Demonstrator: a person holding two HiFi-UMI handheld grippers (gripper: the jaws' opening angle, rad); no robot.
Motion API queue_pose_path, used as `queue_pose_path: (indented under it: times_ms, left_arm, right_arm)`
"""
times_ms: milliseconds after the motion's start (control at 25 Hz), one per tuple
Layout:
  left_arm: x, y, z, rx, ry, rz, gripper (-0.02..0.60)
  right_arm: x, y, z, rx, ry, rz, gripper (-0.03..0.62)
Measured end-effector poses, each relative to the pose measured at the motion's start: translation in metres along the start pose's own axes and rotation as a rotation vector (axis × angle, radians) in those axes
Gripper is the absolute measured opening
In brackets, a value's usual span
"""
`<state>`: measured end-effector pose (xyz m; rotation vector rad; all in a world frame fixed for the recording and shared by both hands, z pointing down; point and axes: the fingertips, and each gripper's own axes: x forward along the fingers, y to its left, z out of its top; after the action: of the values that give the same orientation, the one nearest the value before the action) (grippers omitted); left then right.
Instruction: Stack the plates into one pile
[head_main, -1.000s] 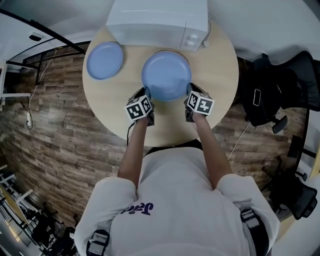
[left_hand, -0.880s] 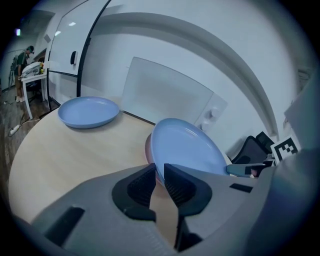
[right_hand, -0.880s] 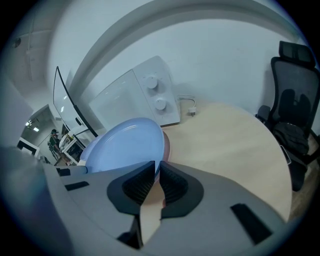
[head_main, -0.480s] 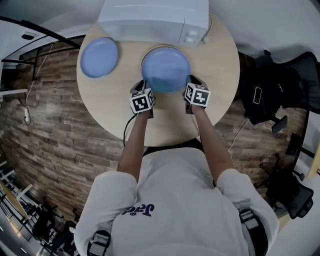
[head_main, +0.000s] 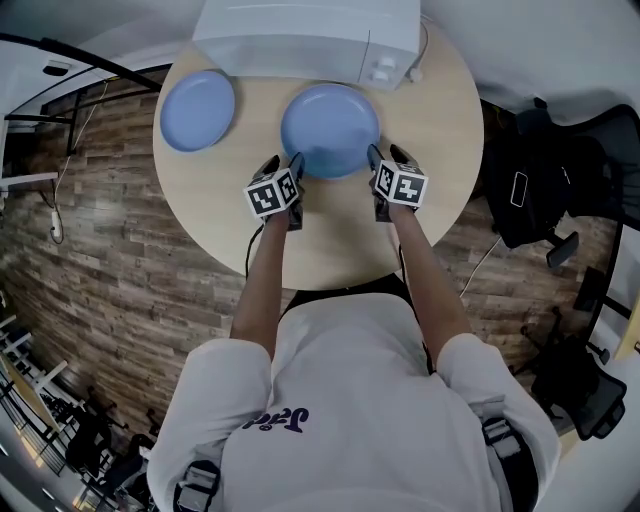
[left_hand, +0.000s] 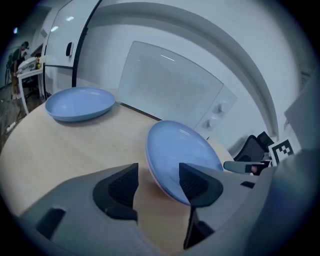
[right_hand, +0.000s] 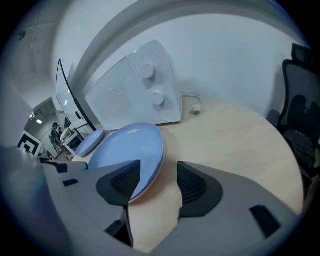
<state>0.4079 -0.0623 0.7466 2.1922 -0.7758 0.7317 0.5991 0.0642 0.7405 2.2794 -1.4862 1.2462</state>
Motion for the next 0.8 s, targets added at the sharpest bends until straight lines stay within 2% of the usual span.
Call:
queue_pose_path:
  times_ms: [160, 240, 280, 320, 360, 520, 720, 800]
  left_arm:
    - [0.014, 0.0, -0.008, -0.076, 0.063, -0.031, 0.242]
    - [0.019, -0.003, -0.016, -0.085, 0.096, -0.032, 0.232]
    - [0.02, -0.004, -0.019, -0.067, 0.11, -0.025, 0.189]
    - [0.021, -0.005, -0.021, -0.043, 0.119, -0.013, 0.157]
    - [0.021, -0.005, -0.021, -0.029, 0.121, -0.002, 0.152]
    - [0.011, -0.003, -0.027, -0.074, 0.107, 0.007, 0.136]
    - [-0.018, -0.002, -0.033, -0.138, 0.05, -0.002, 0.126]
    - [-0.031, 0.003, -0.039, -0.146, 0.037, 0.012, 0.121]
  right_arm:
    - [0.014, 0.003, -0.017, 0.098, 0.069, 0.054, 0.222]
    - [0.017, 0.007, -0.025, 0.116, 0.092, 0.076, 0.221]
    - [0.018, 0.01, -0.027, 0.12, 0.095, 0.084, 0.207]
    - [0.019, 0.012, -0.027, 0.127, 0.093, 0.087, 0.118]
    - [0.019, 0.013, -0.027, 0.139, 0.088, 0.086, 0.124]
    - [0.014, 0.014, -0.032, 0.189, 0.093, 0.095, 0.106]
    - [-0.003, 0.025, -0.047, 0.239, 0.094, 0.108, 0.103]
    - [-0.01, 0.033, -0.056, 0.233, 0.096, 0.107, 0.101]
